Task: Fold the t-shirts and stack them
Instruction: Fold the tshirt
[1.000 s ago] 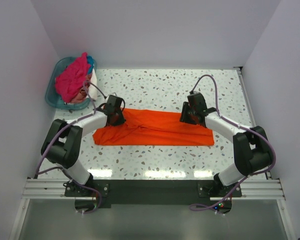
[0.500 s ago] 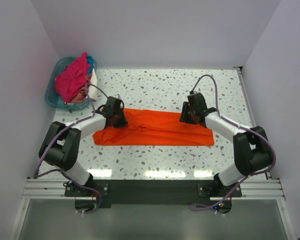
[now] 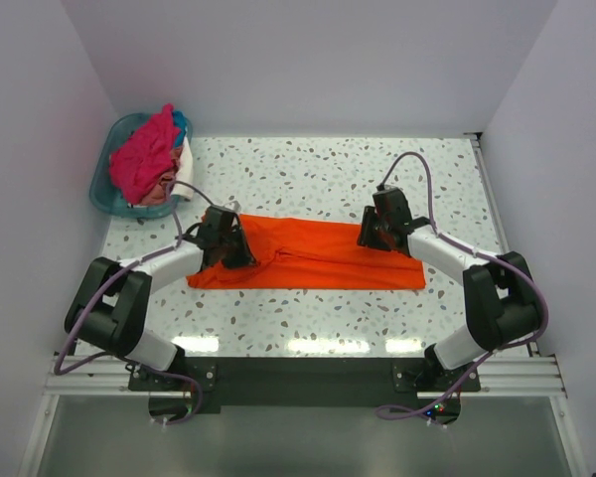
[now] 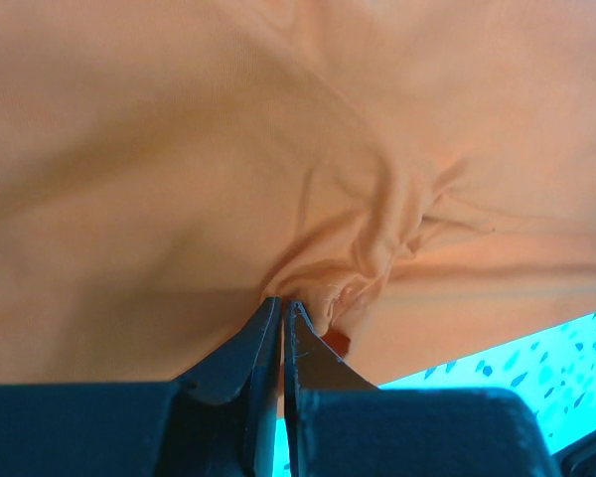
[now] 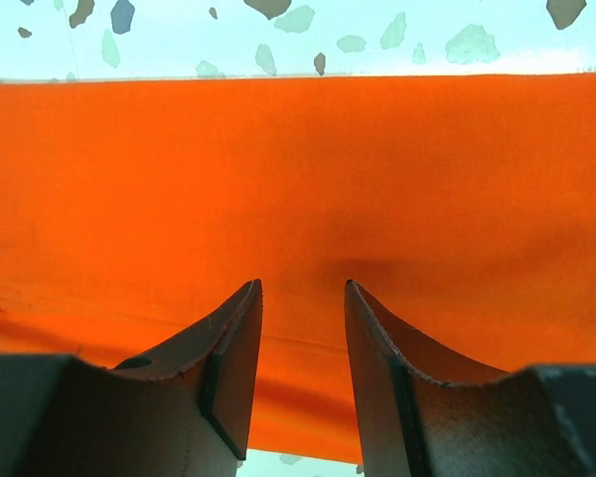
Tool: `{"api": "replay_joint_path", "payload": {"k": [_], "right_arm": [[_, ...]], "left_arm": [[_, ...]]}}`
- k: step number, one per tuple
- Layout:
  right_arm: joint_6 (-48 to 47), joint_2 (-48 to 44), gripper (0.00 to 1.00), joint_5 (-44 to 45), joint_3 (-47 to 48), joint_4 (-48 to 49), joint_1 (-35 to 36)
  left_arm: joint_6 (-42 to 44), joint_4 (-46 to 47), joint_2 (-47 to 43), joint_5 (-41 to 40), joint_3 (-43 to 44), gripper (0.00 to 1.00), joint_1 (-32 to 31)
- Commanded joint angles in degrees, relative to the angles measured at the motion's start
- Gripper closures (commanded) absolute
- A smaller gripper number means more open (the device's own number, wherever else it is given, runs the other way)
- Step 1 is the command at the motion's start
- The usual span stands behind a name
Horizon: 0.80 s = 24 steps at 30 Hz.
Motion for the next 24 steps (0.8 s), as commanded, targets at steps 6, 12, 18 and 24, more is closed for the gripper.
{"api": "replay_joint_path", "payload": {"k": [6,12,18,24], "right_arm": [[-0.2,-2.2,0.57,-0.4,-0.3,3.1,0.0],[-1.3,-1.5,0.57,0.1,0.5,2.4,-0.1],[-4.5,-0.6,0.55,4.4,2.5,-1.0,0.0],[-6.0,0.4,0.54,8.3,3.6,-4.4,-0.1]], "left_arm": [[4.0,4.4,-3.4,5.7,-3.7,0.89,-0.6],[5.8,4.2,-2.3,6.2,-2.6,0.81,-2.9],[6.8,0.7,-6.2,6.5,0.0,0.67,-3.4],[4.2,-3.5,-10.4,4.8,3.3,0.67,-3.2]]}}
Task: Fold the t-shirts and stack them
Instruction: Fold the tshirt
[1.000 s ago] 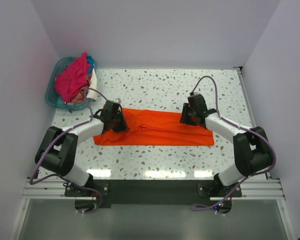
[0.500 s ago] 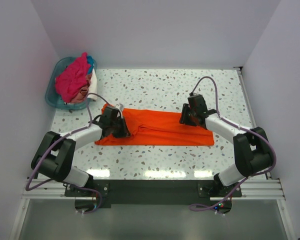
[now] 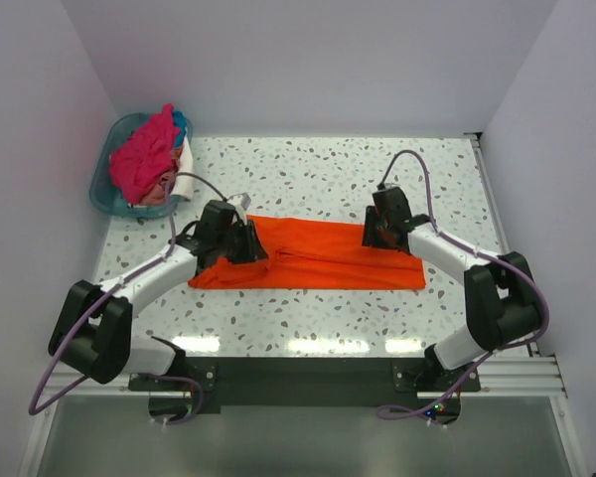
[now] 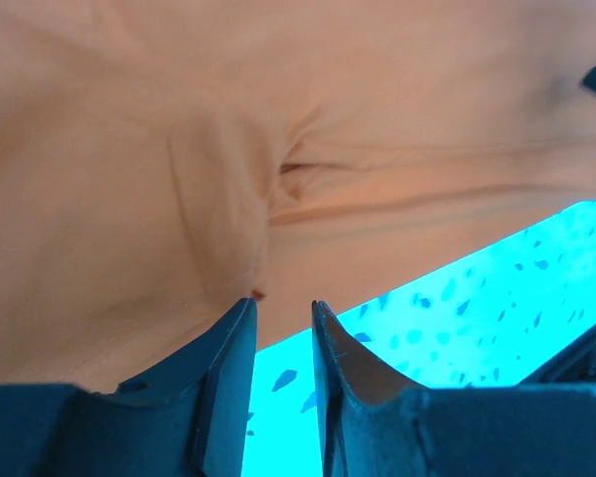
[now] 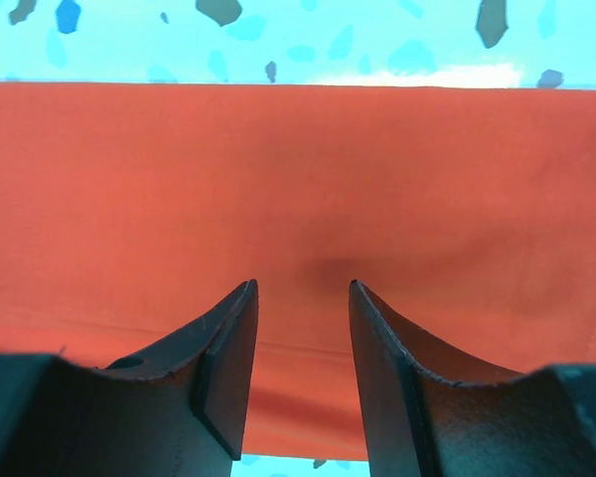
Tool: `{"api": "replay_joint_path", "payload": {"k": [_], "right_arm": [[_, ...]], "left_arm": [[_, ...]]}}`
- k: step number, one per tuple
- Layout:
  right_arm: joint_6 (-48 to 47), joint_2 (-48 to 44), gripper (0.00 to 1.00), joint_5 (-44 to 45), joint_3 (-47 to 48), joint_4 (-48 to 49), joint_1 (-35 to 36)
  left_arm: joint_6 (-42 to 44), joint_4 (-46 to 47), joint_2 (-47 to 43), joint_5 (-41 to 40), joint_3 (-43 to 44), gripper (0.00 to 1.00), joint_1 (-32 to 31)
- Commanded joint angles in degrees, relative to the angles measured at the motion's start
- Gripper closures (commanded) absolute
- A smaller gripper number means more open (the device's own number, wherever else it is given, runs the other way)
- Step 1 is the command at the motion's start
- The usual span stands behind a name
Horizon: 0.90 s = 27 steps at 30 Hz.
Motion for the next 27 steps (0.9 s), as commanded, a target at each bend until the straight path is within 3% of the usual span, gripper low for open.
{"api": "replay_joint_path", "payload": {"k": [1,8,16,22,25,27], "right_arm": [[-2.1,0.8,0.54,4.9,2.4,-2.0,-0.1],[-2.4,3.0,0.5,8.7,4.2,-5.9,-0.1],[-1.4,5.8,0.48,9.5,3.5,-7.9,-0.2],[0.0,5.4,0.48,5.8,-0.9,-6.8,-0.2],[2.4,2.9,0.49,-1.9,-5.4,-4.0,0.2],[5.7,0.7,0.49,-6.6,-8.1,-2.4,1.2]], "left_arm": [[-1.6,-2.5,-3.3,-2.6,3.9,0.72,0.2],[-14.6,-6.2,1.6,-23.5,6.9,0.76,2.0],[-22.2,-9.6,20.7,-32.6,19.0,0.8,2.4],[-16.4,-11.6,34.8,-32.8,32.5,0.81,2.5],[-10.1,-12.5,42.1,-31.3,41.8,0.81,2.6],[-3.5,-12.8,46.3,-26.6,50.6,0.75,2.8]]}}
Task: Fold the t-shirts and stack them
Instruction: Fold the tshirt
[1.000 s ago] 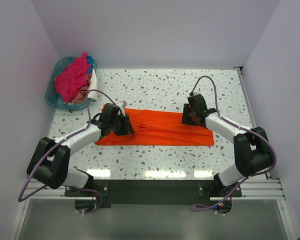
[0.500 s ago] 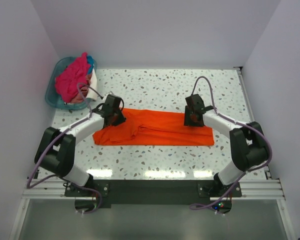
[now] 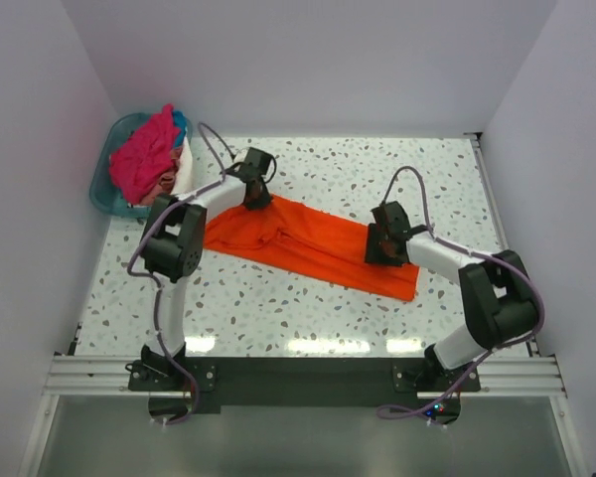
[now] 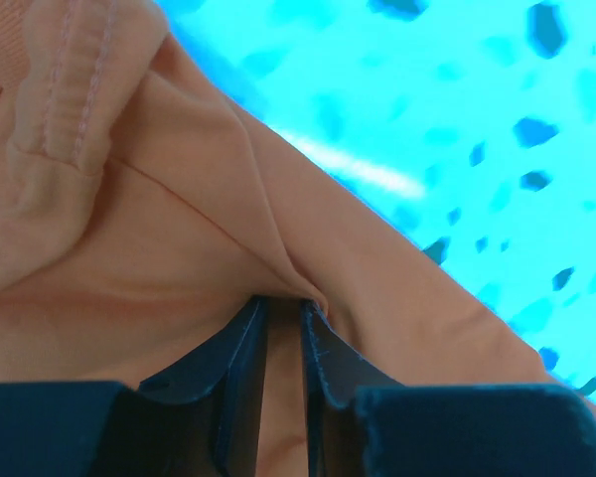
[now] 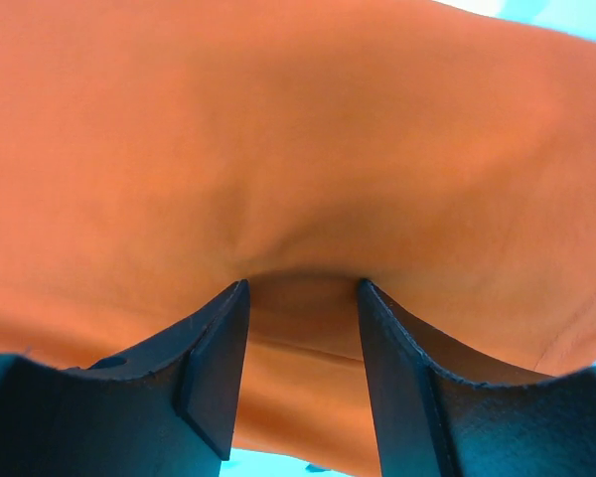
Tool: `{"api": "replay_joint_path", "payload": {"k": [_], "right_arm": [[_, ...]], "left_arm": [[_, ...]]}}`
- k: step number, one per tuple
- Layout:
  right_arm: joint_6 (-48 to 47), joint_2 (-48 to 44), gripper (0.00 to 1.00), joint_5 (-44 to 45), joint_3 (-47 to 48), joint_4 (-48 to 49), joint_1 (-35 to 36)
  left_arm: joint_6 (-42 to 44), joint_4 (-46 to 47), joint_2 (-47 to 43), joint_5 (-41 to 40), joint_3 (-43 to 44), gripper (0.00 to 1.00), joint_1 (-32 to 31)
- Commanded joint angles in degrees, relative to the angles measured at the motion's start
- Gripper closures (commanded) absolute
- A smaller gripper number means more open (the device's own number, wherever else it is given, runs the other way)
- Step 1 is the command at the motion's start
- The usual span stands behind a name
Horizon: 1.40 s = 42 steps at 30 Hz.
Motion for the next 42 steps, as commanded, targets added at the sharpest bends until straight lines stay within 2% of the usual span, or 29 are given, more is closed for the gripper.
{"api": "replay_joint_path", "payload": {"k": [1,2,3,4,5,6,7,8,10,13,14,17,20,22,25,28,29,31,32,34,35,38,42], "right_arm": [[6.6,-3.7,0.49,-12.9,-7.5,3.2,2.1],[8.5,-6.4,0.49,-14.4,-8.7,4.5,4.5],[12.3,-7.3,0.5,-15.3,-9.7,5.8,6.4],[14.5,-8.0,0.5,-15.8,-10.5,8.2,8.7],[16.9,-8.5,0.5,-15.9,-10.5,9.7,13.9],[22.0,-8.1,0.5,-16.0,-10.3,11.7,16.7],[24.4,-7.3,0.5,-16.0,-8.6,15.9,19.4],[27.8,-4.2,0.5,-15.5,-7.1,18.0,24.7],[28.3,-0.4,0.5,-14.4,0.3,19.3,28.5],[26.5,5.8,0.49,-14.5,8.6,17.8,30.3],[25.7,6.1,0.45,-14.1,9.9,17.3,30.1],[20.4,5.3,0.38,-12.5,14.0,13.5,30.1],[16.8,1.6,0.36,-10.3,14.4,9.7,30.1],[14.3,-1.5,0.36,-7.3,14.3,5.4,30.0],[10.7,-5.6,0.36,-1.1,13.6,-2.1,30.2],[9.2,-9.7,0.39,2.7,9.2,-6.3,30.1],[8.7,-12.6,0.41,2.8,8.1,-6.9,30.2],[8.2,-14.9,0.44,2.4,4.9,-8.0,30.3],[8.1,-17.0,0.45,2.4,4.0,-8.6,30.3],[7.3,-18.4,0.47,1.8,1.5,-8.9,30.6],[7.1,-19.1,0.48,1.4,0.7,-8.8,30.9],[6.1,-19.3,0.51,1.3,-0.9,-9.3,32.2],[5.4,-18.6,0.53,3.4,-2.0,-9.6,34.5]], "left_arm": [[11.7,-2.2,11.1,5.2,13.1,0.72,0.6],[13.8,-3.1,13.4,8.1,16.9,0.7,0.6],[18.0,-3.6,17.6,10.0,23.8,0.63,0.6],[19.9,-3.5,19.7,12.4,27.2,0.59,0.6],[21.5,-3.8,21.7,17.3,30.9,0.54,0.7],[24.7,-3.6,23.8,20.3,38.0,0.44,0.6],[25.9,-3.4,27.7,23.2,41.5,0.39,0.6],[27.8,-2.9,29.6,28.6,48.4,0.3,0.7],[28.7,-1.5,33.4,32.0,53.1,0.21,0.8],[27.1,7.3,30.9,39.0,51.2,0.1,2.2],[26.7,11.0,29.4,39.6,49.9,0.08,2.4],[25.7,14.5,23.7,40.8,46.4,0.03,3.8],[24.9,15.8,17.6,39.6,43.1,0.0,4.4],[24.1,17.2,10.9,36.3,39.0,0.01,4.4],[19.0,17.8,0.7,28.0,28.6,0.09,4.4],[12.0,13.3,-9.4,19.2,16.8,0.24,3.6],[9.8,10.5,-11.8,17.2,10.8,0.36,3.1],[8.3,9.5,-19.3,12.0,3.4,0.43,0.6],[7.0,9.0,-22.0,10.0,-3.8,0.48,-0.5],[5.4,8.9,-29.8,5.6,-11.1,0.51,-4.4],[3.9,8.6,-32.3,4.4,-17.5,0.55,-5.8],[0.0,6.8,-40.6,2.9,-28.3,0.6,-9.9],[-3.1,4.0,-50.7,3.2,-38.1,0.63,-12.8]]}}
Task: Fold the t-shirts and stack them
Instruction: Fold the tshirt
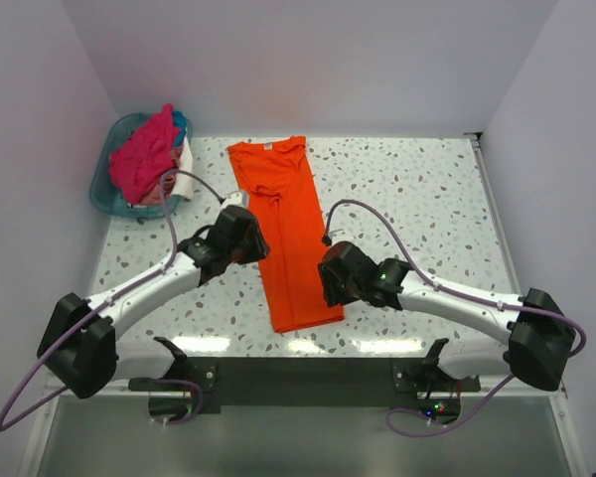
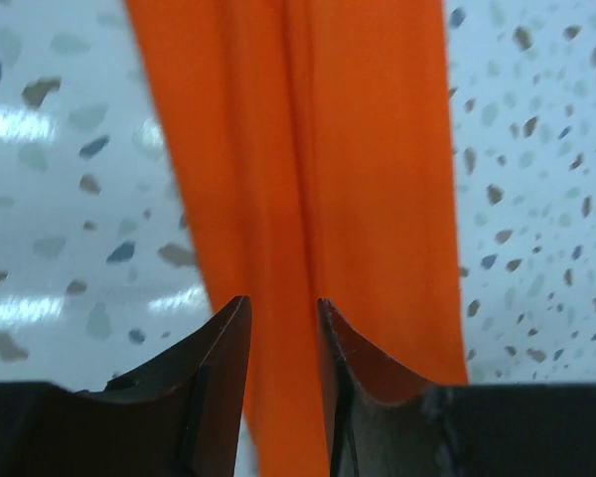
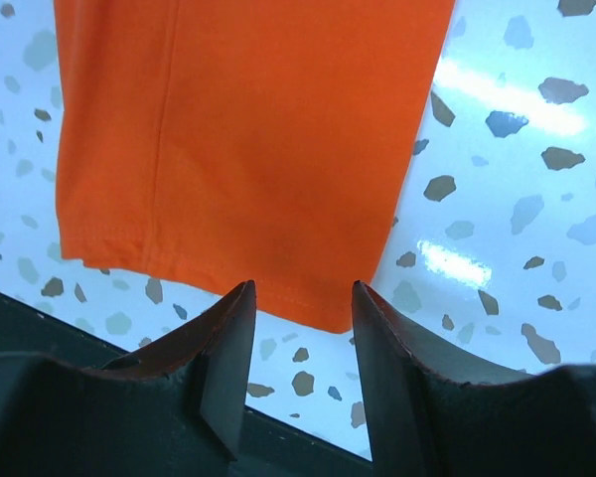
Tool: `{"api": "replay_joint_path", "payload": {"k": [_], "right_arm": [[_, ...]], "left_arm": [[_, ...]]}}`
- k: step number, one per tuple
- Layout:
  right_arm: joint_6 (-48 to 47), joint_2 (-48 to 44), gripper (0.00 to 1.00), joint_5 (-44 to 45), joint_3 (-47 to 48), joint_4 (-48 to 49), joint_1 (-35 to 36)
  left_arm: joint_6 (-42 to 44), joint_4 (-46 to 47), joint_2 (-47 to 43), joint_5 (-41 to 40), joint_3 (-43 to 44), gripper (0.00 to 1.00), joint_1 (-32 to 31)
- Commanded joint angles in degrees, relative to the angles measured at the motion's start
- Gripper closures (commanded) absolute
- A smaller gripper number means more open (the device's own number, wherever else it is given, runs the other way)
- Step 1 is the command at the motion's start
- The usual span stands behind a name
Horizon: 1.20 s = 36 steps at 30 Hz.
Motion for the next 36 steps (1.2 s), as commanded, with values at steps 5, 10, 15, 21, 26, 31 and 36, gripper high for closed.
{"api": "replay_joint_path", "payload": {"k": [5,10,15,21,26,31,36], "right_arm": [[-2.3,2.8,0.57,3.4,-0.2,0.4,4.2],[-2.1,6.5,0.57,4.9,0.3,1.0,6.0],[-2.0,8.6,0.58,6.1,0.5,1.0,6.3],[-1.3,8.5,0.6,5.0,-1.0,1.8,6.4],[-0.4,8.7,0.61,3.5,-2.5,3.0,6.8],[0.3,9.2,0.62,2.5,-3.8,4.1,7.0],[1.1,8.7,0.71,1.9,-5.1,5.0,7.1]], "left_arm": [[-7.1,-7.3,-13.2,-2.7,-10.9,0.53,-5.3],[-7.9,-6.1,-14.0,1.5,-15.6,0.45,-9.2],[-8.4,-4.0,-10.8,3.2,-17.8,0.43,-13.3],[-8.7,-1.9,-8.8,4.0,-18.9,0.43,-15.0],[-9.2,-0.2,-7.6,5.1,-20.0,0.44,-16.1],[-9.9,0.3,-6.1,5.2,-20.7,0.45,-17.7],[-10.6,0.4,-4.6,5.1,-21.0,0.52,-19.0]]}}
